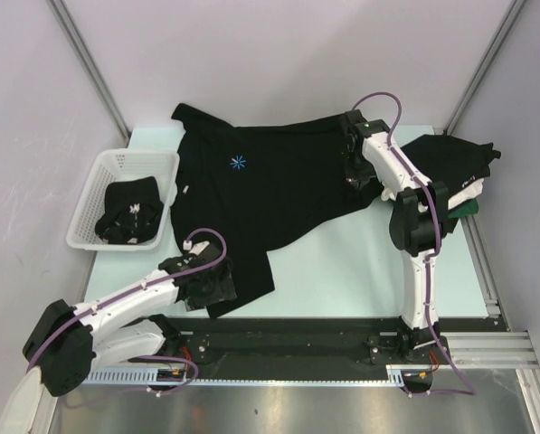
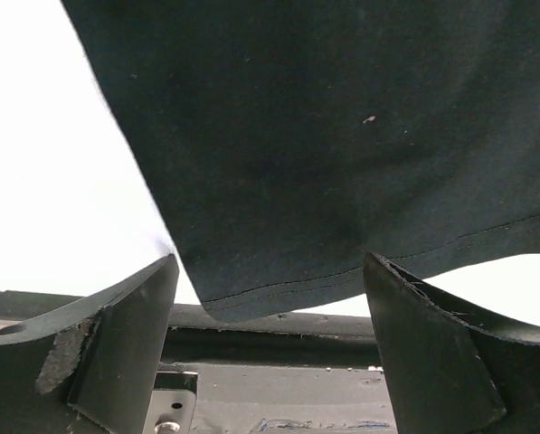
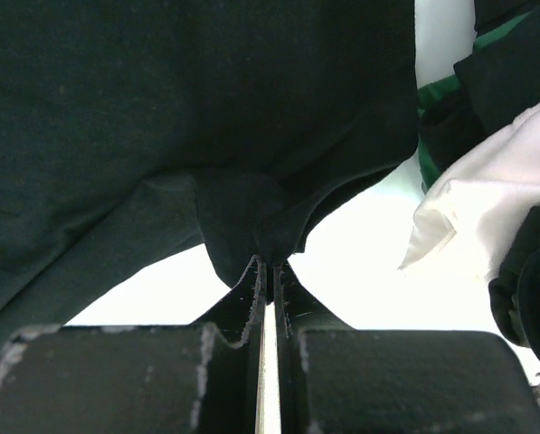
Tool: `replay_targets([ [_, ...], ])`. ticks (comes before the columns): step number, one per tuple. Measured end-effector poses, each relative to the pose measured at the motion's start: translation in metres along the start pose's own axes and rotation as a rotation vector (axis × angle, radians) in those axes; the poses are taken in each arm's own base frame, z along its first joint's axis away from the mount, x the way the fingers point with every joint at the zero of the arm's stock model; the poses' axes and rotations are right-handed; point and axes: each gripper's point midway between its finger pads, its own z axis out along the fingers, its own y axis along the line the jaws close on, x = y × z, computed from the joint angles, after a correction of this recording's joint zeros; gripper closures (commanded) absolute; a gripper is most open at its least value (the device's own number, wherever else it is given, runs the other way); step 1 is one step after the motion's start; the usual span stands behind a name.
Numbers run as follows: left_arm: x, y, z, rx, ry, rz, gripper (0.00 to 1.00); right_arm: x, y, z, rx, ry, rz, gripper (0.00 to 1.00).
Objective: Fold and stack the t-shirts
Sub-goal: Grap the side of the flattened tshirt closest away from the robot with both arms
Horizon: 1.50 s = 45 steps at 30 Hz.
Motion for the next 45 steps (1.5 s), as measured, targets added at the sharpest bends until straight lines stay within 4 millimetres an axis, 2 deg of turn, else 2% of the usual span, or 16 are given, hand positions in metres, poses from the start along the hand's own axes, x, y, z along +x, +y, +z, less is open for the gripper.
replay_targets([
  [8, -0.002, -0.006, 0.001, 0.025, -0.002, 0.000, 0.23, 0.001, -0.004, 0.002, -0.006, 0.006, 0.012, 1.00],
  [12, -0.002, -0.009, 0.001, 0.035, -0.001, 0.003, 0.31, 0.002, -0.008, 0.001, -0.007, 0.010, 0.020, 1.00],
  [17, -0.002, -0.011, 0.002, 0.045, 0.002, 0.005, 0.32, 0.001, -0.010, -0.002, -0.010, 0.004, 0.025, 1.00],
  [22, 0.000, -0.013, 0.002, 0.052, 0.012, 0.012, 0.47, 0.001, -0.010, -0.002, -0.010, 0.004, 0.026, 1.00],
  [23, 0.000, -0.013, 0.003, 0.050, 0.014, 0.015, 0.54, 0.001, -0.010, -0.002, -0.010, 0.004, 0.026, 1.00],
  [24, 0.000, -0.013, 0.003, 0.048, 0.017, 0.018, 0.56, 0.001, -0.010, -0.002, -0.010, 0.004, 0.026, 1.00],
  [29, 0.001, -0.014, 0.004, 0.028, 0.036, 0.028, 0.46, 0.001, -0.010, -0.002, -0.014, 0.005, 0.026, 1.00],
  [33, 0.002, -0.012, 0.003, 0.006, 0.052, 0.031, 0.43, 0.001, -0.009, -0.002, -0.017, 0.006, 0.028, 1.00],
  [37, 0.005, -0.006, 0.002, -0.022, 0.070, 0.034, 0.43, 0.001, -0.009, -0.002, -0.021, 0.007, 0.030, 1.00],
  [45, 0.012, 0.009, -0.003, -0.087, 0.104, 0.045, 0.53, 0.001, -0.008, -0.002, -0.024, 0.007, 0.033, 1.00],
])
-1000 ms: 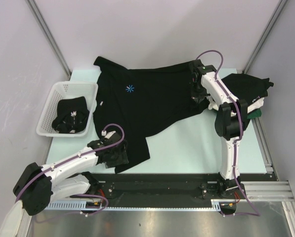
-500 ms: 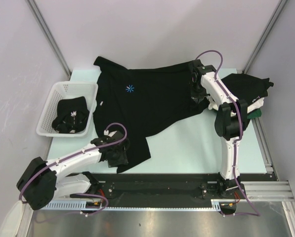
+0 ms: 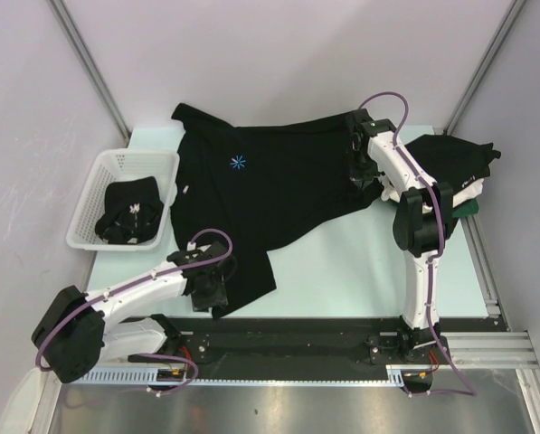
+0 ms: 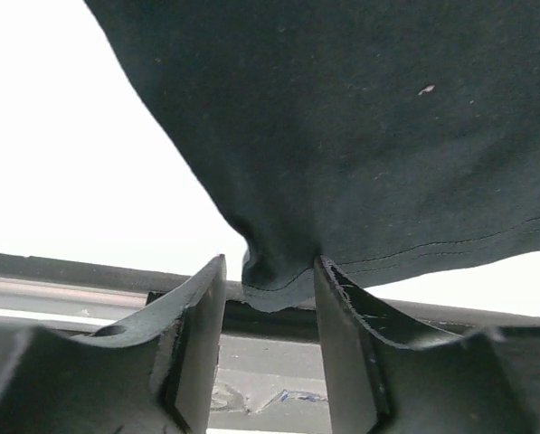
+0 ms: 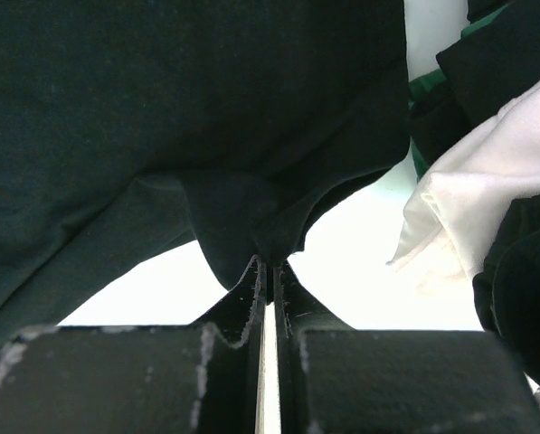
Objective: Fold and stack the t-shirts
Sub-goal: Grap the side of the flattened tshirt closest away from the robot with both arms
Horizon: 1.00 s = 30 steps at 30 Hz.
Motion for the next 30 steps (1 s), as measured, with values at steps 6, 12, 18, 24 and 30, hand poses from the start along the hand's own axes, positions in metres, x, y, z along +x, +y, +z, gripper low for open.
replay_targets([
  [6, 0.003, 0.001, 0.003, -0.016, 0.021, 0.003, 0.64, 0.000, 0.000, 0.000, -0.003, 0.000, 0.000, 1.00],
  [12, 0.003, -0.005, 0.003, 0.002, 0.032, 0.004, 0.80, 0.000, -0.001, 0.001, -0.012, 0.004, 0.009, 1.00],
  [18, 0.002, -0.012, 0.004, 0.026, 0.038, 0.011, 1.00, -0.001, -0.006, 0.002, -0.017, 0.008, 0.022, 1.00],
  [24, 0.001, -0.011, 0.003, 0.021, 0.036, 0.017, 1.00, -0.001, -0.009, 0.002, -0.015, 0.009, 0.027, 1.00],
  [30, -0.016, -0.010, -0.012, -0.015, -0.023, 0.027, 1.00, -0.007, -0.010, -0.001, -0.017, -0.007, 0.034, 1.00],
])
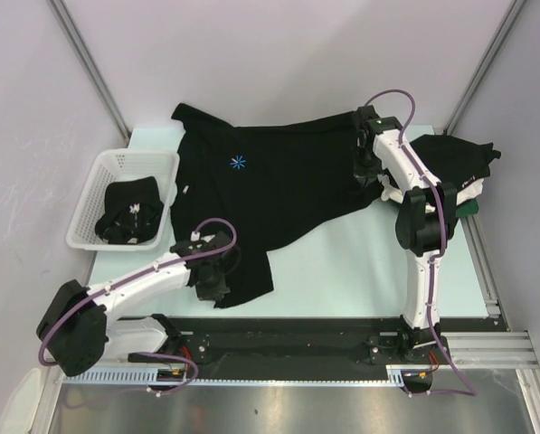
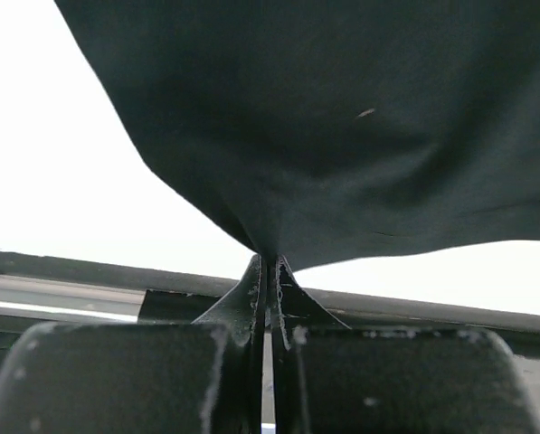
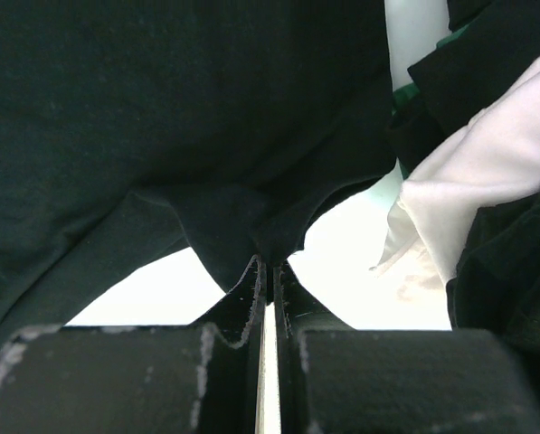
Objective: Fold and stack the t-shirts
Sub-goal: Grap the side of the flattened tshirt closest away from the robot with both arms, then fold the flattened tshirt in 1/3 of the way
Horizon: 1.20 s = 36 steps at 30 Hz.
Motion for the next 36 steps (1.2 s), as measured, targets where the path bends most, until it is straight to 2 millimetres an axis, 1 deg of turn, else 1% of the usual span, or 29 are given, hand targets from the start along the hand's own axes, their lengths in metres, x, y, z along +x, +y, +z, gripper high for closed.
replay_targets([
  [5, -0.034, -0.011, -0.028, 0.029, -0.101, -0.013, 1.00, -0.006, 0.000, -0.004, -0.003, -0.018, 0.005, 1.00],
  [10, -0.063, -0.010, -0.048, 0.025, -0.175, -0.039, 1.00, -0.015, -0.004, -0.010, 0.005, -0.048, 0.016, 1.00],
  [13, -0.080, -0.002, -0.056, 0.006, -0.207, -0.059, 1.00, -0.027, -0.010, -0.017, 0.017, -0.084, 0.034, 1.00],
  [17, -0.111, 0.013, -0.069, -0.020, -0.266, -0.100, 1.00, -0.046, -0.020, -0.031, 0.016, -0.141, 0.071, 1.00],
  [22, -0.162, 0.027, -0.087, -0.053, -0.347, -0.143, 1.00, -0.066, -0.028, -0.047, 0.008, -0.207, 0.108, 1.00],
  [25, -0.188, 0.033, -0.093, -0.068, -0.379, -0.158, 1.00, -0.073, -0.029, -0.049, 0.007, -0.225, 0.120, 1.00],
  [28, -0.212, 0.035, -0.095, -0.079, -0.401, -0.165, 1.00, -0.077, -0.029, -0.044, 0.008, -0.227, 0.126, 1.00],
  [29, -0.223, 0.035, -0.095, -0.082, -0.409, -0.167, 1.00, -0.078, -0.028, -0.042, 0.009, -0.226, 0.126, 1.00],
  [33, -0.251, 0.035, -0.091, -0.093, -0.424, -0.176, 1.00, -0.080, -0.027, -0.032, 0.014, -0.219, 0.125, 1.00],
  [36, -0.271, 0.037, -0.089, -0.103, -0.432, -0.184, 1.00, -0.083, -0.030, -0.027, 0.028, -0.221, 0.129, 1.00],
])
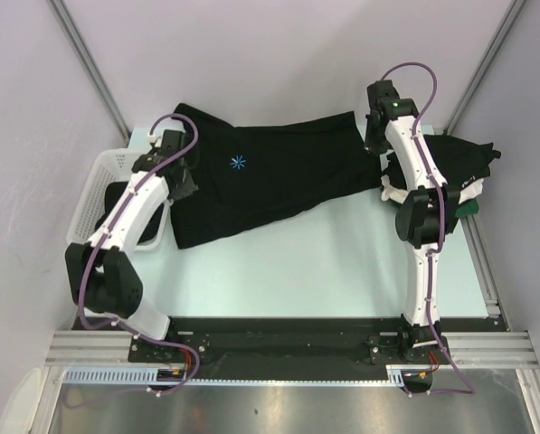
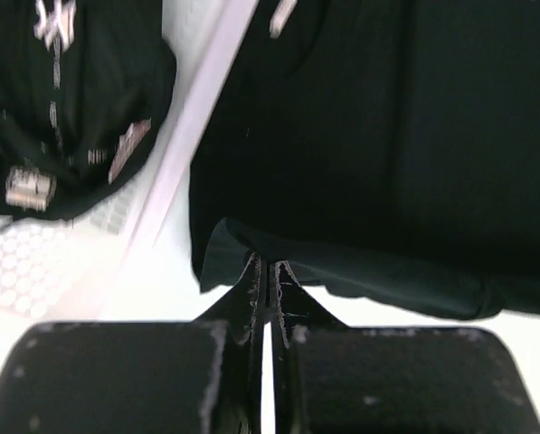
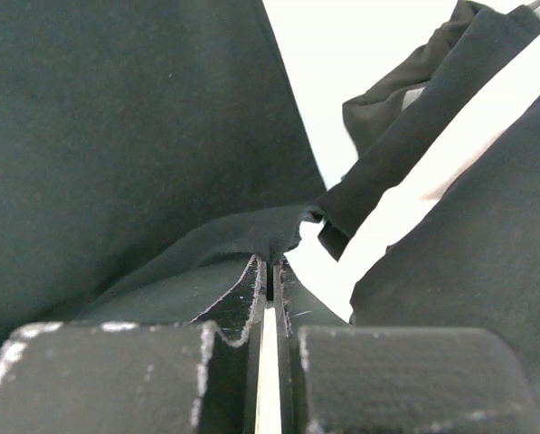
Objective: Fold and stack the t-shirts
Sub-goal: Fold the flattened tshirt in 1/3 of the way
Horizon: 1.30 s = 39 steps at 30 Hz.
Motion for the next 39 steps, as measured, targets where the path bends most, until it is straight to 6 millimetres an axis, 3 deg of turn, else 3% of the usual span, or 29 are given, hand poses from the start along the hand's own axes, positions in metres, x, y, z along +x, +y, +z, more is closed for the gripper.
replay_targets([
  [11, -0.054, -0.009, 0.026, -0.013, -0.045, -0.011, 1.00, -0.029, -0.014, 0.002, 0.017, -0.088, 0.030, 1.00],
  [16, -0.073, -0.014, 0.037, -0.016, -0.058, 0.003, 1.00, -0.035, -0.019, 0.015, 0.022, -0.100, 0.042, 1.00],
  [25, -0.088, -0.020, 0.049, -0.024, -0.056, 0.031, 1.00, -0.029, -0.019, 0.049, 0.017, -0.073, 0.043, 1.00],
  [32, -0.101, -0.022, 0.056, -0.042, -0.056, 0.057, 1.00, -0.046, -0.013, 0.054, -0.020, -0.137, 0.043, 1.00],
  [39, -0.127, -0.027, 0.060, -0.057, -0.091, 0.085, 1.00, -0.059, -0.008, 0.058, -0.041, -0.190, 0.046, 1.00],
])
